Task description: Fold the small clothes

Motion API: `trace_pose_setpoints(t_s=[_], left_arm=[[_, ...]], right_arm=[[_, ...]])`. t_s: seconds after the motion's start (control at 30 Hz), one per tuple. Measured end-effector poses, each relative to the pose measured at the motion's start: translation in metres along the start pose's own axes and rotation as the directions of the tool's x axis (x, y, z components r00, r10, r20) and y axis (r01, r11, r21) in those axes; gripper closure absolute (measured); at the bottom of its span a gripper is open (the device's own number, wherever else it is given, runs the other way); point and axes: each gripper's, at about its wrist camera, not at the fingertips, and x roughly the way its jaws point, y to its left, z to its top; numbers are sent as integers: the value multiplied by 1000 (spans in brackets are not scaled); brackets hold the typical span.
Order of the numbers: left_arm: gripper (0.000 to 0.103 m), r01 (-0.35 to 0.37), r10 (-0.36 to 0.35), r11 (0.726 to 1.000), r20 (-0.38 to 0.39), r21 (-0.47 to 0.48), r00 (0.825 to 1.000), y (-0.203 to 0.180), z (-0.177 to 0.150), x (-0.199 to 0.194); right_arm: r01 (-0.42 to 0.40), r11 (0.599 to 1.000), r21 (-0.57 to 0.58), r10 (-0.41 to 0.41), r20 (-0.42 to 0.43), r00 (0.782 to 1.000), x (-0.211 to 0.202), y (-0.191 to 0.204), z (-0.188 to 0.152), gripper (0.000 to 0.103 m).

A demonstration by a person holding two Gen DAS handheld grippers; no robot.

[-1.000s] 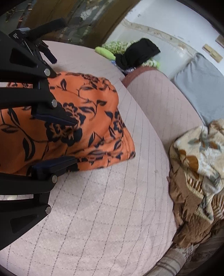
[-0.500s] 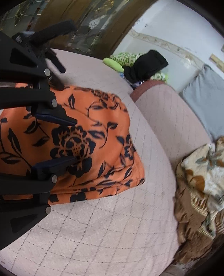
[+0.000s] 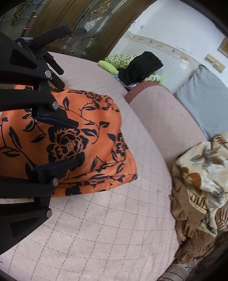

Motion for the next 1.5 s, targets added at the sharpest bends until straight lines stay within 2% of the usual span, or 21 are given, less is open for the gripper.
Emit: trace_pose_setpoints(t_s=[0.1,0.27,0.4,0.47,0.57,0.7,1.0,1.1,1.2,1.3,1.37,1.43,1.5], left_arm=[[0,36,-35,999,-48,28,998,-8,-6,9],[0,37,-35,990,-18,138,999,-29,-7,2],[0,76,-72,992,-42,105,997,-27,-7,4],[0,52,-44,992,-74,116,996,-29,-9,10],[0,61,-54,995,-87,84,995,-26,-6,8],[0,6,-2,998,-67,58,998,-17,-2,-4],[0,-17,18,1000,-93,9,995,5,1,-1],[0,-9,10,1000,-97,10,995,6,-1,0],[0,-2,3,1000,-106,10,994,6,-1,2],[0,1,-1,1000,-106,4,994,7,-1,1],[0,-6,7,1000,-103,11,995,5,-1,0],[0,-7,9,1000,-102,14,995,4,0,-1],[0,4,-3,1000,-99,10,995,3,0,-3]], right_arm=[[-2,1000,4,2,-1,1000,-2,-3,2,63],[4,1000,-7,-5,-44,999,8,-1,-1,63],[10,999,37,-7,-84,996,20,-9,-5,63],[6,999,37,-3,-80,997,20,-9,-5,62],[18,1000,20,-17,-49,999,15,-8,-5,62],[29,999,17,-29,-6,1000,10,-6,0,62],[19,1000,-23,-18,78,997,12,30,13,62],[48,999,-10,-47,49,998,28,28,12,62],[108,994,-4,-108,-49,993,56,20,7,64],[117,992,-41,-118,-41,992,53,26,7,63],[90,995,-41,-91,-27,995,44,28,8,59],[56,997,-43,-57,-9,998,34,28,9,46],[61,996,-63,-60,21,998,23,28,11,42]])
